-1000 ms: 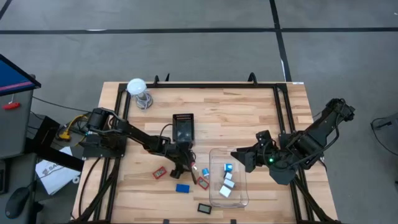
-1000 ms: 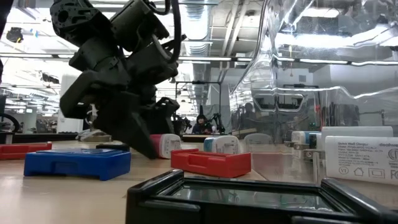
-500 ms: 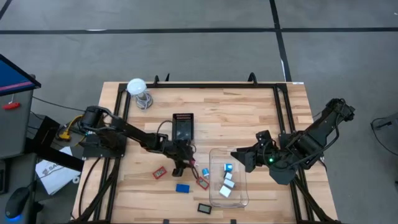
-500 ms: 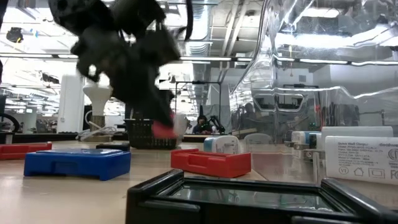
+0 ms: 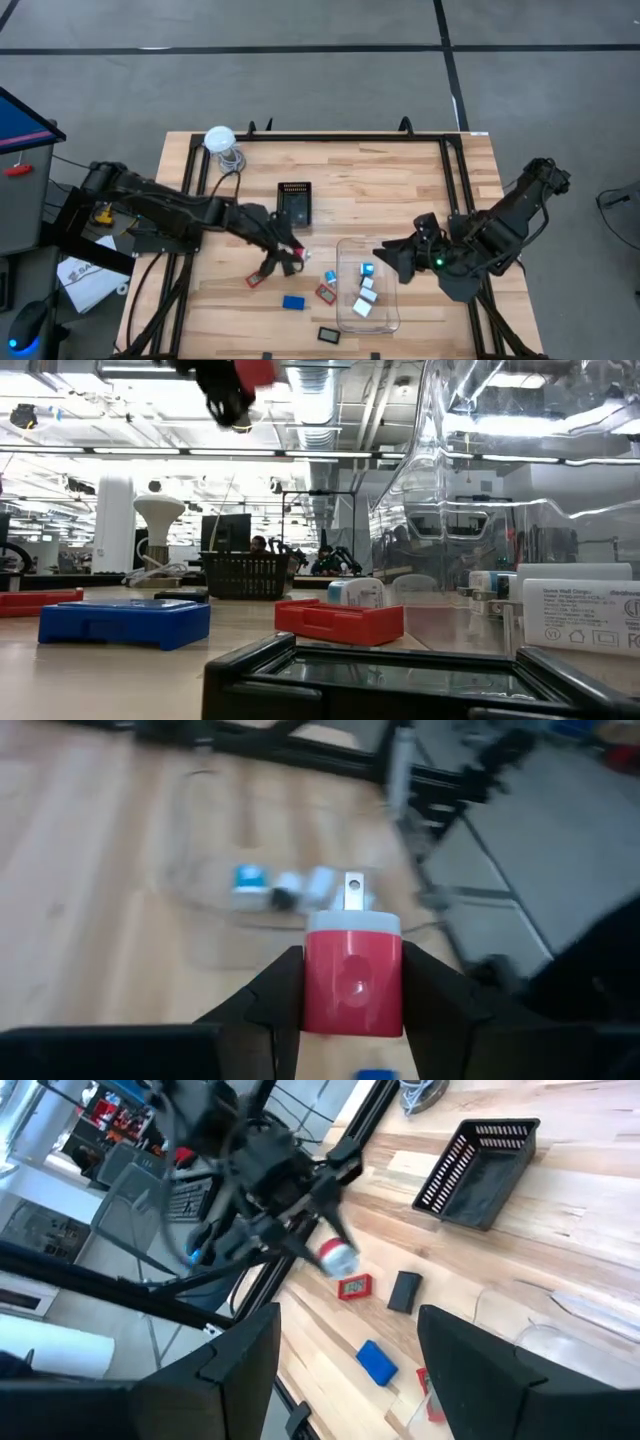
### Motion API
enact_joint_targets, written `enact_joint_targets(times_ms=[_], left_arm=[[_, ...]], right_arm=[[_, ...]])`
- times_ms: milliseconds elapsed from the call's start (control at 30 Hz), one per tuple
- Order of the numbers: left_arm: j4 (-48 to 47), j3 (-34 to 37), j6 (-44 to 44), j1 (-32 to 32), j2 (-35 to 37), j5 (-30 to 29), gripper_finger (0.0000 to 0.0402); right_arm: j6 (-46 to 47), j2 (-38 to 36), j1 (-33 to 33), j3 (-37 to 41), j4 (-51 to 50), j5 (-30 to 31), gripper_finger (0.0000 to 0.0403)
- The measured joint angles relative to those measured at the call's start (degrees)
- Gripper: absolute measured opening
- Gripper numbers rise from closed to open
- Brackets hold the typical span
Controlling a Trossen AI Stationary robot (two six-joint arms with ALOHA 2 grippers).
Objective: Pick & Place Office items
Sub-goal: Put the pink charger adapter into the transparent bin
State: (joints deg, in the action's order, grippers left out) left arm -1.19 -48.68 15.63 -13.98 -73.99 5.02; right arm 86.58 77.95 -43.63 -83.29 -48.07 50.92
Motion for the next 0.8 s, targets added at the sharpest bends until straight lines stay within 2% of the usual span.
enact_joint_targets(times_ms=[100,233,367,567,667,800], left_arm=[[-0.1,-4.6,-0.2,-2.9,-3.9,0.5,0.0125],[-0.2,-11.6,-1.2,-3.9,-13.1,0.3,0.0125],[0.1,-19.6,-1.7,-1.8,-22.6,-2.5,0.0125],[0.5,-31.7,-2.4,3.3,-34.5,-3.1,0.0125],[-0.6,-35.1,-2.9,4.4,-38.8,-3.1,0.0125],[-0.5,-35.8,-1.4,4.3,-41.3,-5.4,0.0125]], right_arm=[[0.2,0.0,-1.0,0.0,-0.4,0.7,0.0228],[0.4,0.0,-1.4,0.0,-1.2,2.6,0.0228],[0.2,0.0,-1.5,0.0,-1.1,3.2,0.0228],[0.0,0.0,-2.9,0.0,-1.1,5.7,0.0228],[0.0,0.0,-4.0,0.0,-1.1,8.6,0.0228],[0.0,0.0,-5.2,0.0,-1.0,12.1,0.0228]])
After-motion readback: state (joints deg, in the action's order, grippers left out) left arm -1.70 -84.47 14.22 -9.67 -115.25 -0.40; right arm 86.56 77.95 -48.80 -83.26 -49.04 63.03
